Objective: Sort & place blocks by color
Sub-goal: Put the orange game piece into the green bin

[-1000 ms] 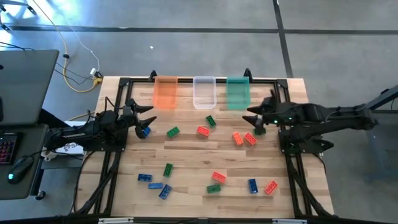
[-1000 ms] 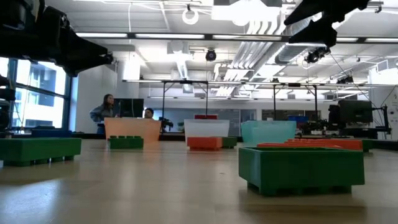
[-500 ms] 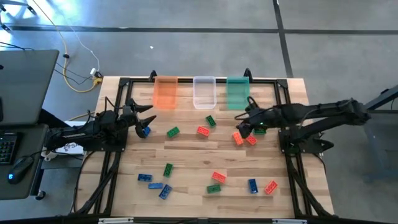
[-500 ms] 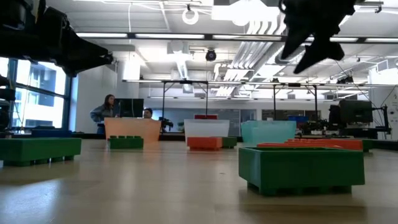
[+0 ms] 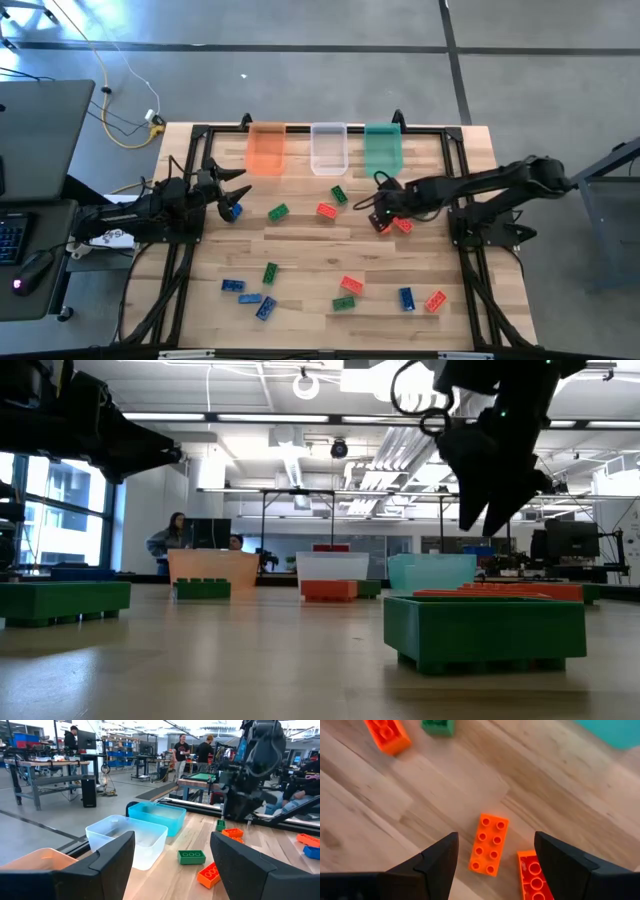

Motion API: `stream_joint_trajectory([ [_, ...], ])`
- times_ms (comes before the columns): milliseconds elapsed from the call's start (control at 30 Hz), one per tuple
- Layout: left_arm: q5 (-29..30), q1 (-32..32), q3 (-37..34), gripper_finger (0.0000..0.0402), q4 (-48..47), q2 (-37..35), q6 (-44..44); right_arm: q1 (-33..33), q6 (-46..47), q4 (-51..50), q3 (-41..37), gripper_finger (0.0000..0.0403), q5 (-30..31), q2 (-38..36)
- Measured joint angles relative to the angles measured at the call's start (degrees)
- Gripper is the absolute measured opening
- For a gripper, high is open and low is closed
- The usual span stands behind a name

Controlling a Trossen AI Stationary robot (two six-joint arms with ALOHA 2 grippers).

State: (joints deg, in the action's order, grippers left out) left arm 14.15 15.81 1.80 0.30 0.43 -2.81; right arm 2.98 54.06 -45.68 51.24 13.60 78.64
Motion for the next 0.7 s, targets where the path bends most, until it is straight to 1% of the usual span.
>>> stream_joint_trajectory([
  [267, 0.0, 0.0, 0.0, 0.025, 0.0, 0.0, 0.0, -1.4, -0.3, 0.3, 0.0, 0.025, -3.1, 6.2],
  [433, 0.0, 0.0, 0.0, 0.025, 0.0, 0.0, 0.0, -2.3, -0.6, 1.9, 0.0, 0.025, -4.9, 8.5],
  [700, 0.0, 0.0, 0.0, 0.025, -0.1, 0.0, 0.0, -2.3, -1.6, 3.9, 0.0, 0.025, -5.2, 11.7],
])
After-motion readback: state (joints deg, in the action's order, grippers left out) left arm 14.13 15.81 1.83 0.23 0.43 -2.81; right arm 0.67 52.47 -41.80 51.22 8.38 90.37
